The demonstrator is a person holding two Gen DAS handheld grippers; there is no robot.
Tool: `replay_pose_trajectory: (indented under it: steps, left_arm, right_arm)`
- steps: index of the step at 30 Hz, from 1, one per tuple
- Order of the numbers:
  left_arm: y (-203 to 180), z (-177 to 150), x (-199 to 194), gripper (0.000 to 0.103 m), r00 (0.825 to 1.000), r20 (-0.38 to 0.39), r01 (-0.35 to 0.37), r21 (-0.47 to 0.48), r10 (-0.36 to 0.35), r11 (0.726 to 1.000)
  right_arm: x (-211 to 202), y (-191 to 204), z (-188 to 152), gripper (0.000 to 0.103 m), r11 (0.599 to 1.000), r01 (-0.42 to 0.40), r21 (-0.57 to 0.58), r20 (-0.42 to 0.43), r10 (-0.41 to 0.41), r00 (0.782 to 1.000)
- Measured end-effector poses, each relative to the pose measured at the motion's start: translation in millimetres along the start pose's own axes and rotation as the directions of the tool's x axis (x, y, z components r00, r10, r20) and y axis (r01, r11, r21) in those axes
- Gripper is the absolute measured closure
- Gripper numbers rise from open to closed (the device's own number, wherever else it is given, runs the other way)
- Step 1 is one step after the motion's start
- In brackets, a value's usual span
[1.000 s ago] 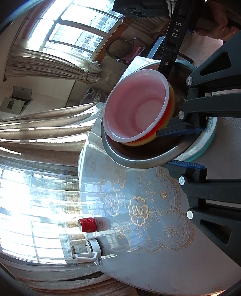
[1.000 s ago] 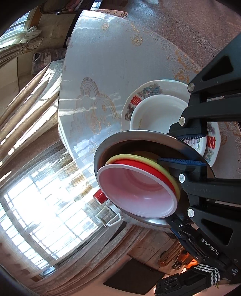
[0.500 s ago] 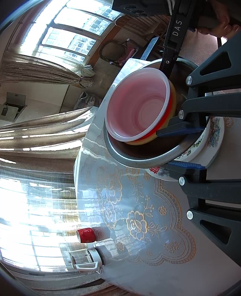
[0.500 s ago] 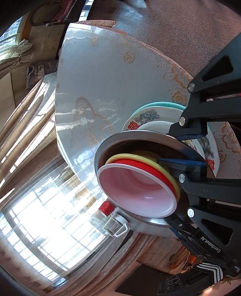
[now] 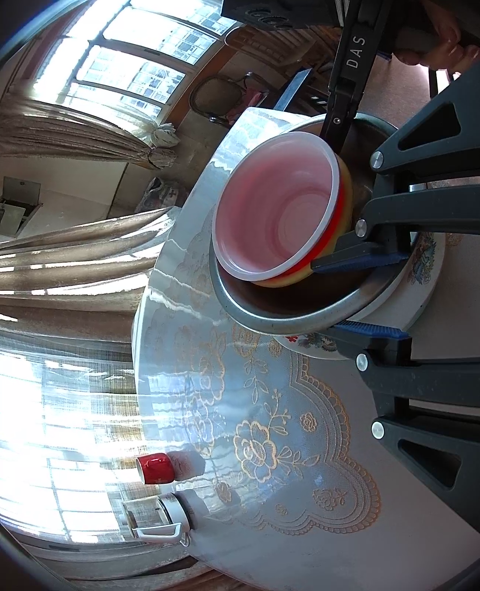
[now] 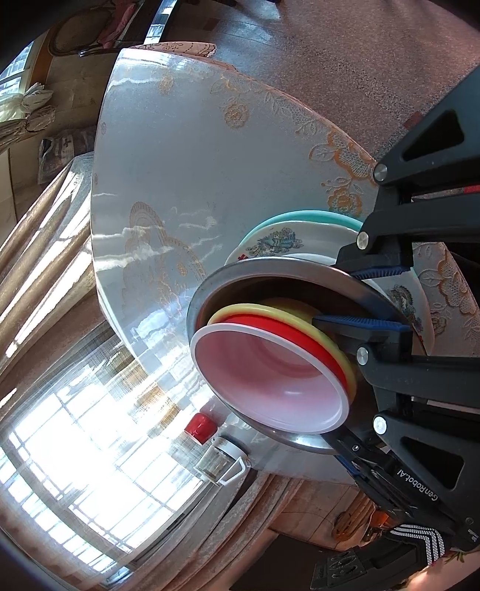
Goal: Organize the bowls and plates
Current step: 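Carry the bowl stack over the plate stack and lower it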
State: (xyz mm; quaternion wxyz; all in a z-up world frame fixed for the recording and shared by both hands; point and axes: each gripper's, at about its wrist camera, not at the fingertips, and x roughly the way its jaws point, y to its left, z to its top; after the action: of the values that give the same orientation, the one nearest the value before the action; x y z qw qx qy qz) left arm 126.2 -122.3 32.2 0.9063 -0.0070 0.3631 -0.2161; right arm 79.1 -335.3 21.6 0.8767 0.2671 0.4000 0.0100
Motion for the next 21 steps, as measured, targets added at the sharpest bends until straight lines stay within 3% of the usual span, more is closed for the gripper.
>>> replay_pose_trajectory:
  steps: [21]
  left_arm:
    - [5.2,-3.4,8.3,0.076,1.000,-0.022,-0.007,-0.023,0.006,1.000]
  right_arm:
    - [12.9,2.0,4.8,0.084,1.000,0.018,0.005,-0.027,-0.018,0.999]
